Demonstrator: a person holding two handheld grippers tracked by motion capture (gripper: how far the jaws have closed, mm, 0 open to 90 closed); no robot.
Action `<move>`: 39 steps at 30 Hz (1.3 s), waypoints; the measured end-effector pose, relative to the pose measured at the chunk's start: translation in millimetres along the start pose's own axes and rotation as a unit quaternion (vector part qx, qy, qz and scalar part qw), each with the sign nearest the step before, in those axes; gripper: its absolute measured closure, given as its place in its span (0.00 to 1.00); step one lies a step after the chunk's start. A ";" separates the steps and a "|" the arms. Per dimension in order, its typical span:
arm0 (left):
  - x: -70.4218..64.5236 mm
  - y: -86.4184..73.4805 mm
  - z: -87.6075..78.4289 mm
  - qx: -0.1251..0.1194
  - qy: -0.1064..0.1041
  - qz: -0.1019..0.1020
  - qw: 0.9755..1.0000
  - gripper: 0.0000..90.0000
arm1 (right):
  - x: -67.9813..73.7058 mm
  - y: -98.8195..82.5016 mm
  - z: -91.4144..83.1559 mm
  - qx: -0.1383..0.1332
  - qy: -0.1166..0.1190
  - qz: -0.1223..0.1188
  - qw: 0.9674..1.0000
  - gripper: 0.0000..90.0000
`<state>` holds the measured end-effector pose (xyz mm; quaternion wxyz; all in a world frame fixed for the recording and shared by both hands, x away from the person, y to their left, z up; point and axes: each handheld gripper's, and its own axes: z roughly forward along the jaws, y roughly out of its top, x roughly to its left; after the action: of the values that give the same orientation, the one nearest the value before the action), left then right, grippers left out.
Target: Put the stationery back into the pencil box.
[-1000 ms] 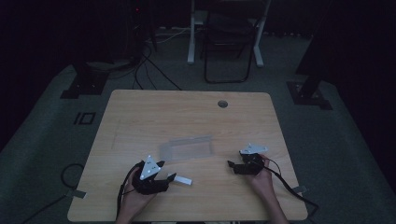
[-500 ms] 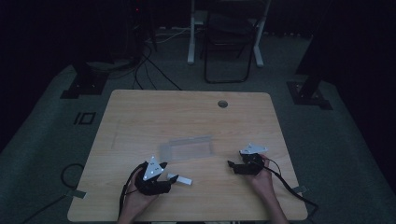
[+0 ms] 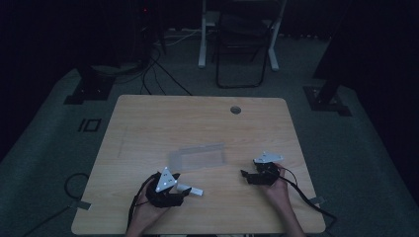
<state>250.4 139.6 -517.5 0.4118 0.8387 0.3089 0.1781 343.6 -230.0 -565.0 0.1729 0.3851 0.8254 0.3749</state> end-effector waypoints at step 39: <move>1.1 -5.8 36.2 0.064 -0.042 0.018 0.997 0.38 | 0.0 0.0 0.0 0.000 0.000 0.000 1.000 0.30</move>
<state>269.0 122.1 -543.7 0.3665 0.8757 0.2865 0.1296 343.6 -230.0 -565.0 0.1730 0.3850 0.8254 0.3749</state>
